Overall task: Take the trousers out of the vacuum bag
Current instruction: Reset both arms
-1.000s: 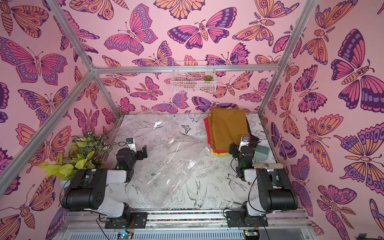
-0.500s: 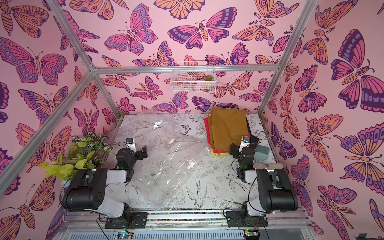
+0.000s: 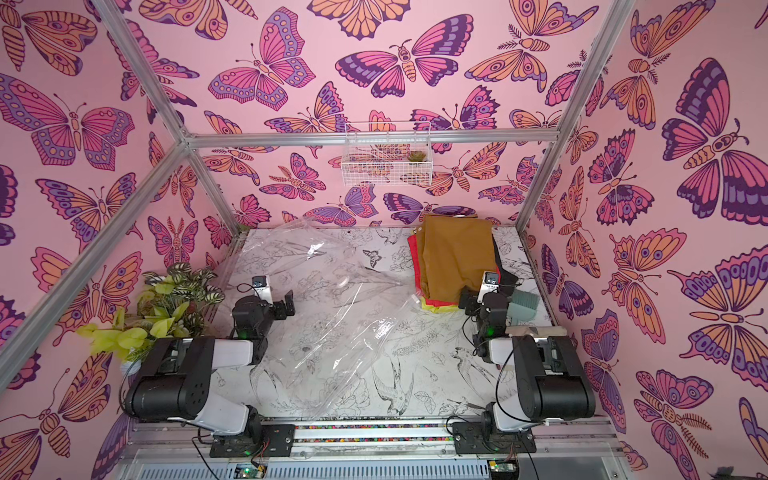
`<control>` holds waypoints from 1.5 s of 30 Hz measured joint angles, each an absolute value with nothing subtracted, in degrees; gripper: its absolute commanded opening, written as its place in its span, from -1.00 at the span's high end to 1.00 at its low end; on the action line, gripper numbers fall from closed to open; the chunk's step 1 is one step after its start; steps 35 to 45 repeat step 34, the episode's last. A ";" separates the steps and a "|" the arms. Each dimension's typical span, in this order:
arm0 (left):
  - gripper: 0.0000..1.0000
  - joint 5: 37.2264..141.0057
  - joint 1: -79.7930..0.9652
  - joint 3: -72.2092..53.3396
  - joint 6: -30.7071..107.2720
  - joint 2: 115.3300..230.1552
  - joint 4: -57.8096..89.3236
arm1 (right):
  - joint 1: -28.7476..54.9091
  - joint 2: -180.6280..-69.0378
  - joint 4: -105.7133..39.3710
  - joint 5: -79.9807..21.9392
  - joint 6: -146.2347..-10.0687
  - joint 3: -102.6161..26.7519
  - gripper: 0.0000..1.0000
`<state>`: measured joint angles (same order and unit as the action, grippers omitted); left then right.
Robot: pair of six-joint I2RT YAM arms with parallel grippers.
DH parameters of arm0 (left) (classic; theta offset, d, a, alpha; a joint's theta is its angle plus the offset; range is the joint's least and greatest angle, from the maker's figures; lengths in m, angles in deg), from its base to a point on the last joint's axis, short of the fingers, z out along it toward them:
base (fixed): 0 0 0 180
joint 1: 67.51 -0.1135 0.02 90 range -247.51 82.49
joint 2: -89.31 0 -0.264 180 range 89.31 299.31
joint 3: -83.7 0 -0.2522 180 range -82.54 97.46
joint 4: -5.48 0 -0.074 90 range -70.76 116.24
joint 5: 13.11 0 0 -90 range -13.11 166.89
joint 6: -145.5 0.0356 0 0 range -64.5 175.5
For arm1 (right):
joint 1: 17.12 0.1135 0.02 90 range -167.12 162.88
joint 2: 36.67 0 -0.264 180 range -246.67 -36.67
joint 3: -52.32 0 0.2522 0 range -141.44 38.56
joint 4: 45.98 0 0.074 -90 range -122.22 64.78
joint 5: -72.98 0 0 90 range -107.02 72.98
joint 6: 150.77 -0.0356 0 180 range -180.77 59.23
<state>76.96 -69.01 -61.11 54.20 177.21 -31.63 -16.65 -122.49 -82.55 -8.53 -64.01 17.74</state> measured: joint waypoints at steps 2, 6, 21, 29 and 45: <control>-1.00 76.96 -69.01 -61.11 54.22 177.21 -31.63 | -16.65 -122.47 -82.35 -8.53 -64.01 17.61 -0.98; -1.00 76.96 -69.01 -61.11 54.25 177.21 -31.63 | -16.65 -122.36 -82.26 -8.55 -63.99 17.61 -0.98; -1.00 76.96 -69.01 -61.11 54.25 177.21 -31.63 | -16.76 -122.25 -83.68 -9.16 -64.23 18.26 -0.98; -1.00 76.96 -69.01 -61.11 54.25 177.21 -31.63 | -16.78 -122.38 -81.91 -9.43 -64.12 17.39 -0.98; -1.00 76.96 -69.01 -61.11 54.25 177.21 -31.63 | -16.83 -122.38 -80.80 -9.51 -64.12 16.80 -0.98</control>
